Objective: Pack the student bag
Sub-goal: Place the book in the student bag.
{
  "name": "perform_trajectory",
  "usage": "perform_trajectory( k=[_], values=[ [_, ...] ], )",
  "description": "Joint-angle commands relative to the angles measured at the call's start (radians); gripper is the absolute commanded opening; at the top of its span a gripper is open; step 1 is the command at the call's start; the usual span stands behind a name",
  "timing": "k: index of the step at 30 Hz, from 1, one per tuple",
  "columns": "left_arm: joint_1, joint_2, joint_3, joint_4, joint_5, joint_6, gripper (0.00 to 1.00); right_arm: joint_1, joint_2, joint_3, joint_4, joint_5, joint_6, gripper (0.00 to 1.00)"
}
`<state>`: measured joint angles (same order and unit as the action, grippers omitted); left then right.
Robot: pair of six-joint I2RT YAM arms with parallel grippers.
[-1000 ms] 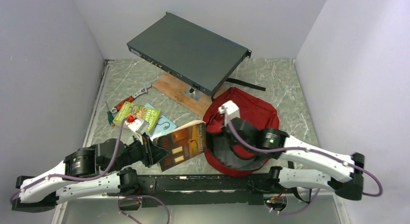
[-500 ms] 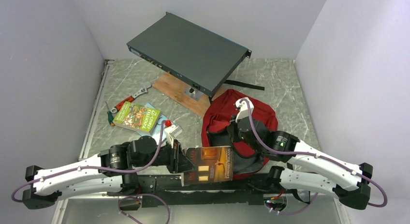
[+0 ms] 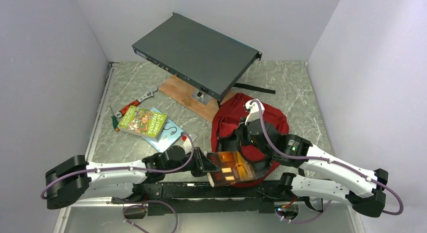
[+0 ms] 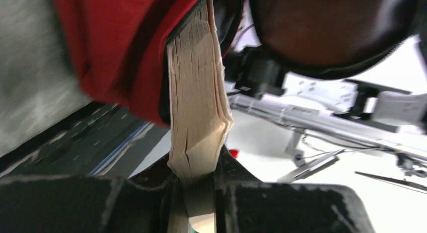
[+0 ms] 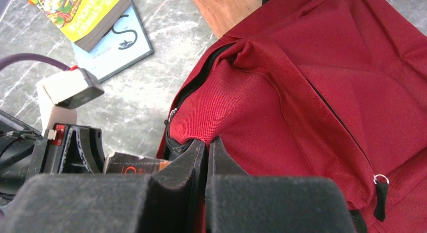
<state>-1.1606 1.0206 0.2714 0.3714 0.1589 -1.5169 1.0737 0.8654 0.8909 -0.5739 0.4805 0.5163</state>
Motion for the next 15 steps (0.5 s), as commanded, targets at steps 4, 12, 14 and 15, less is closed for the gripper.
perform_trajectory(
  k=[4, 12, 14, 15],
  values=[
    [-0.005, 0.034, 0.076, 0.356, -0.187, -0.094, 0.0, 0.001, -0.057, 0.075, 0.078, 0.006, 0.033, 0.0],
    [-0.051, 0.171, 0.179, 0.316, -0.42, -0.153, 0.0, 0.001, -0.062, 0.082, 0.124, -0.066, 0.059, 0.0],
    [-0.062, 0.244, 0.212, 0.347, -0.457, -0.144, 0.0, 0.002, -0.056, 0.089, 0.129, -0.088, 0.063, 0.0],
    [-0.075, 0.276, 0.225, 0.358, -0.495, -0.145, 0.0, 0.001, -0.056, 0.091, 0.127, -0.099, 0.067, 0.0]
  ],
)
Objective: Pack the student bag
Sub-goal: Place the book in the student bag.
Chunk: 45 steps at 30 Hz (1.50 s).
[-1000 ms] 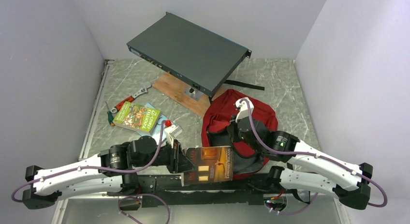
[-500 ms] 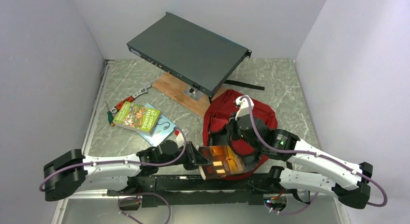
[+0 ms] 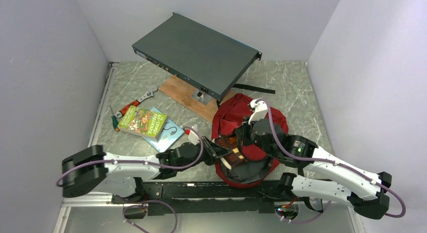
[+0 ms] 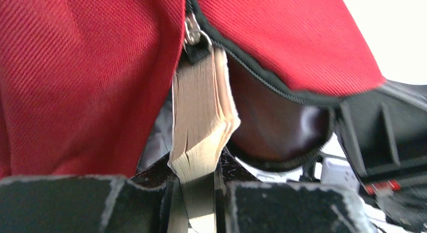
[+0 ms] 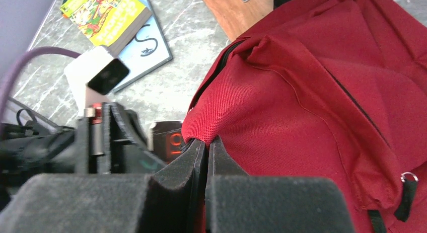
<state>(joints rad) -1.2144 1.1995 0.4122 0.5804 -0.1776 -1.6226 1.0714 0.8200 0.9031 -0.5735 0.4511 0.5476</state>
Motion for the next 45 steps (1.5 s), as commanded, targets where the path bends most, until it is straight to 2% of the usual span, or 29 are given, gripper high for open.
perform_trajectory(
  k=[1, 3, 4, 7, 9, 11, 14, 19, 24, 26, 28, 31, 33, 34, 36, 38, 40, 42, 43, 45],
  values=[
    [-0.038, 0.12, 0.094, 0.168, -0.211, -0.026, 0.0, 0.003, -0.009, 0.081, 0.123, -0.078, 0.04, 0.0],
    [-0.073, 0.156, 0.146, 0.108, -0.322, 0.006, 0.0, 0.003, -0.014, 0.084, 0.113, -0.096, 0.043, 0.0],
    [-0.072, 0.179, 0.187, 0.05, -0.325, 0.011, 0.0, 0.005, -0.016, 0.088, 0.102, -0.091, 0.021, 0.0],
    [-0.078, 0.289, 0.219, 0.16, -0.366, 0.002, 0.0, 0.004, -0.019, 0.131, -0.023, 0.003, 0.013, 0.0],
    [-0.079, 0.324, 0.203, 0.244, -0.403, 0.01, 0.0, 0.004, -0.039, 0.165, -0.052, -0.01, -0.029, 0.0],
    [-0.082, 0.34, 0.222, 0.186, -0.424, 0.005, 0.0, 0.004, -0.049, 0.201, -0.08, -0.056, -0.059, 0.0],
    [-0.073, 0.364, 0.255, 0.121, -0.484, 0.011, 0.0, 0.003, -0.016, 0.242, -0.12, -0.108, -0.02, 0.0],
    [-0.014, 0.474, 0.326, 0.158, -0.512, 0.027, 0.0, 0.003, -0.053, 0.17, 0.009, -0.181, 0.138, 0.0],
    [0.007, 0.548, 0.376, 0.155, -0.58, 0.059, 0.0, 0.004, -0.18, 0.042, 0.123, -0.128, 0.269, 0.0],
    [0.016, 0.583, 0.379, 0.261, -0.613, 0.152, 0.0, 0.003, -0.216, 0.033, 0.096, -0.087, 0.3, 0.0],
    [0.034, 0.64, 0.381, 0.36, -0.612, 0.155, 0.0, 0.003, -0.236, 0.019, 0.081, -0.067, 0.325, 0.0],
    [0.041, 0.769, 0.394, 0.709, -0.586, 0.325, 0.0, 0.004, -0.246, 0.005, 0.089, -0.07, 0.338, 0.0],
    [0.04, 0.839, 0.424, 0.838, -0.539, 0.396, 0.0, 0.004, -0.226, 0.02, 0.075, -0.071, 0.331, 0.0],
    [0.039, 0.855, 0.439, 0.826, -0.527, 0.382, 0.0, 0.004, -0.212, 0.031, 0.065, -0.073, 0.327, 0.0],
    [0.034, 0.854, 0.469, 0.684, -0.556, 0.308, 0.0, 0.003, -0.193, 0.047, 0.071, -0.087, 0.319, 0.0],
    [0.04, 0.864, 0.5, 0.646, -0.566, 0.332, 0.0, 0.004, -0.186, 0.044, 0.096, -0.108, 0.313, 0.0],
    [0.06, 0.881, 0.535, 0.577, -0.5, 0.291, 0.0, 0.004, -0.181, 0.043, 0.104, -0.113, 0.308, 0.0],
    [0.086, 0.855, 0.621, 0.303, -0.381, 0.183, 0.0, 0.004, -0.176, 0.054, 0.08, -0.089, 0.299, 0.0],
    [0.089, 0.827, 0.646, 0.177, -0.353, 0.183, 0.0, 0.003, -0.174, 0.063, 0.066, -0.073, 0.29, 0.0],
    [0.089, 0.8, 0.67, -0.009, -0.299, 0.095, 0.0, 0.004, -0.171, 0.089, 0.029, -0.031, 0.267, 0.0]
  ],
)
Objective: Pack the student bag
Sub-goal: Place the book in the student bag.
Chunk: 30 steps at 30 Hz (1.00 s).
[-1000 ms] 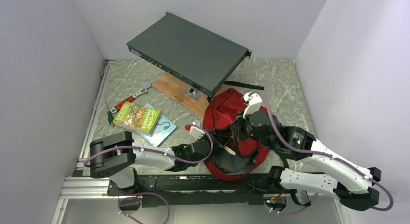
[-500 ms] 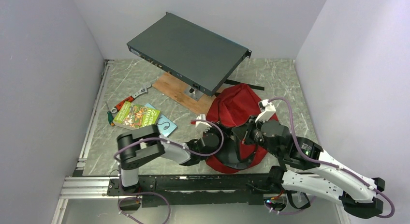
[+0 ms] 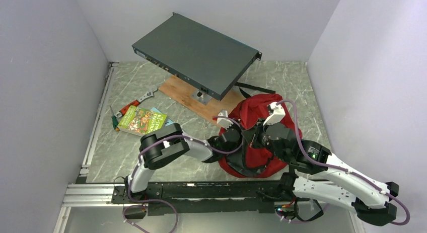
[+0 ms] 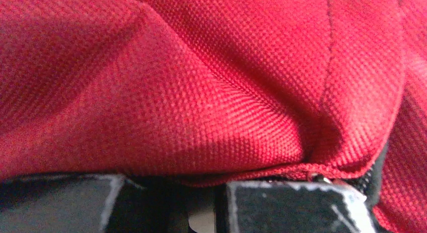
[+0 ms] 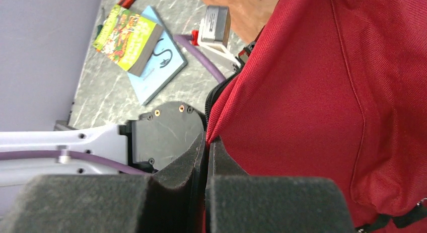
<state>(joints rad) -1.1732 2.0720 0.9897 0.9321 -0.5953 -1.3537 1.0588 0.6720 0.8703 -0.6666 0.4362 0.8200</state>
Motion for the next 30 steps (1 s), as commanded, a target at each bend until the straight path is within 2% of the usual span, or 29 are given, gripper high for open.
perform_trajectory(
  k=[1, 3, 6, 14, 17, 20, 24, 28, 30],
  values=[
    [0.055, -0.075, 0.081, -0.363, 0.167, -0.208, 0.0, 0.016, -0.023, 0.138, 0.1, 0.008, -0.022, 0.0],
    [0.075, -0.055, 0.054, -0.214, 0.3, -0.156, 0.0, 0.015, -0.027, 0.161, 0.08, 0.039, -0.066, 0.0],
    [0.083, -0.051, 0.051, -0.22, 0.435, -0.142, 0.0, 0.016, -0.022, 0.194, 0.061, 0.069, -0.132, 0.0],
    [0.093, -0.068, -0.027, -0.034, 0.586, 0.034, 0.0, 0.014, 0.019, 0.224, 0.028, 0.065, -0.191, 0.0],
    [0.12, -0.1, -0.061, -0.054, 0.697, 0.1, 0.0, 0.01, 0.013, 0.221, 0.002, 0.089, -0.199, 0.0],
    [0.151, -0.163, -0.113, -0.095, 0.714, 0.165, 0.0, 0.006, 0.008, 0.179, 0.027, 0.093, -0.264, 0.0],
    [0.224, -0.169, -0.066, -0.187, 0.963, 0.174, 0.0, -0.01, 0.069, 0.158, 0.068, 0.06, -0.39, 0.0],
    [0.238, -0.235, -0.123, -0.2, 0.955, 0.167, 0.0, -0.047, 0.083, 0.179, 0.081, -0.001, -0.431, 0.0],
    [0.227, -0.22, -0.136, -0.115, 0.946, 0.139, 0.0, -0.061, 0.071, 0.183, 0.092, -0.032, -0.423, 0.0]
  ],
)
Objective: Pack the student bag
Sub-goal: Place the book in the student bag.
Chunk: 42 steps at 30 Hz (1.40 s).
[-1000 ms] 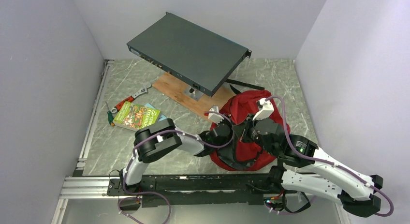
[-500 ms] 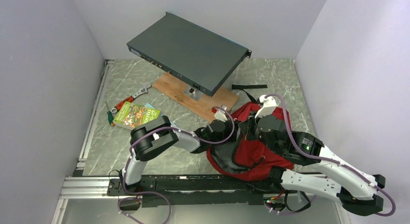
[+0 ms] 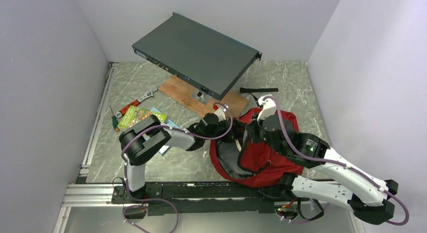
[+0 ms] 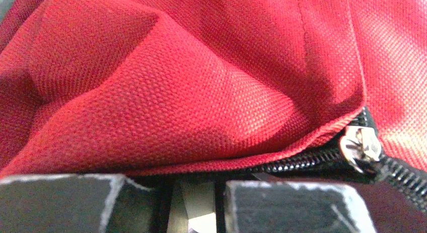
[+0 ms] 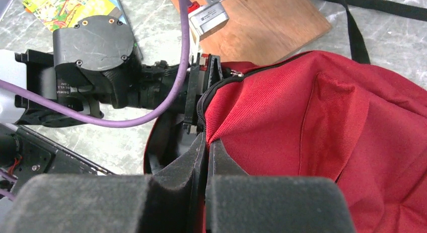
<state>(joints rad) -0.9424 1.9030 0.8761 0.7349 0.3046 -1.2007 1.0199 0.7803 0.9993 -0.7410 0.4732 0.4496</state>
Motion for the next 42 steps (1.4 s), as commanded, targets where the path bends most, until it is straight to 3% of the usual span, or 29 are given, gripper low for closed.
perform_trajectory(
  k=[1, 4, 12, 15, 18, 19, 21, 23, 26, 30, 32, 36, 37, 39, 40, 41, 42],
  values=[
    [-0.011, -0.029, -0.008, 0.117, 0.07, -0.021, 0.0, -0.03, -0.041, 0.056, 0.17, -0.077, -0.048, 0.0],
    [-0.026, 0.04, 0.089, 0.083, 0.187, 0.005, 0.0, -0.042, -0.045, 0.072, 0.156, -0.066, -0.047, 0.0],
    [-0.073, 0.102, 0.186, 0.003, 0.302, 0.112, 0.0, -0.062, -0.071, 0.073, 0.131, -0.046, -0.059, 0.0],
    [-0.087, 0.115, 0.25, -0.128, 0.308, 0.19, 0.0, -0.069, -0.072, 0.083, 0.117, -0.04, -0.067, 0.0],
    [-0.083, 0.142, 0.27, -0.15, 0.288, 0.192, 0.0, -0.072, -0.079, 0.083, 0.119, -0.054, -0.063, 0.0],
    [-0.079, 0.149, 0.268, -0.144, 0.275, 0.182, 0.07, -0.073, -0.081, 0.079, 0.121, -0.057, -0.061, 0.0],
    [-0.067, 0.138, 0.249, -0.141, 0.249, 0.159, 0.33, -0.073, -0.084, 0.073, 0.113, -0.053, -0.058, 0.0],
    [-0.051, 0.093, 0.21, -0.157, 0.223, 0.164, 0.5, -0.074, -0.083, 0.073, 0.089, -0.04, -0.057, 0.0],
    [-0.036, 0.003, 0.157, -0.231, 0.193, 0.229, 0.58, -0.075, -0.096, 0.057, 0.067, -0.022, -0.062, 0.0],
    [-0.033, -0.119, 0.101, -0.325, 0.119, 0.293, 0.76, -0.075, -0.099, 0.047, 0.068, -0.03, -0.078, 0.0],
    [-0.033, -0.153, 0.072, -0.348, 0.093, 0.314, 0.78, -0.076, -0.09, 0.051, 0.066, -0.044, -0.086, 0.0],
    [-0.033, -0.144, 0.04, -0.306, 0.092, 0.311, 0.69, -0.077, -0.087, 0.053, 0.081, -0.057, -0.092, 0.0],
    [-0.033, -0.133, 0.036, -0.279, 0.103, 0.306, 0.58, -0.077, -0.087, 0.056, 0.086, -0.061, -0.092, 0.0],
    [-0.032, -0.116, 0.026, -0.226, 0.123, 0.292, 0.2, -0.076, -0.086, 0.057, 0.09, -0.061, -0.101, 0.0],
    [-0.03, -0.112, 0.024, -0.215, 0.143, 0.295, 0.08, -0.076, -0.084, 0.06, 0.085, -0.052, -0.109, 0.0],
    [-0.026, -0.111, 0.024, -0.222, 0.165, 0.316, 0.01, -0.077, -0.082, 0.062, 0.076, -0.04, -0.117, 0.0],
    [-0.019, -0.115, 0.02, -0.234, 0.185, 0.333, 0.0, -0.078, -0.079, 0.07, 0.07, -0.032, -0.127, 0.0]
  ],
)
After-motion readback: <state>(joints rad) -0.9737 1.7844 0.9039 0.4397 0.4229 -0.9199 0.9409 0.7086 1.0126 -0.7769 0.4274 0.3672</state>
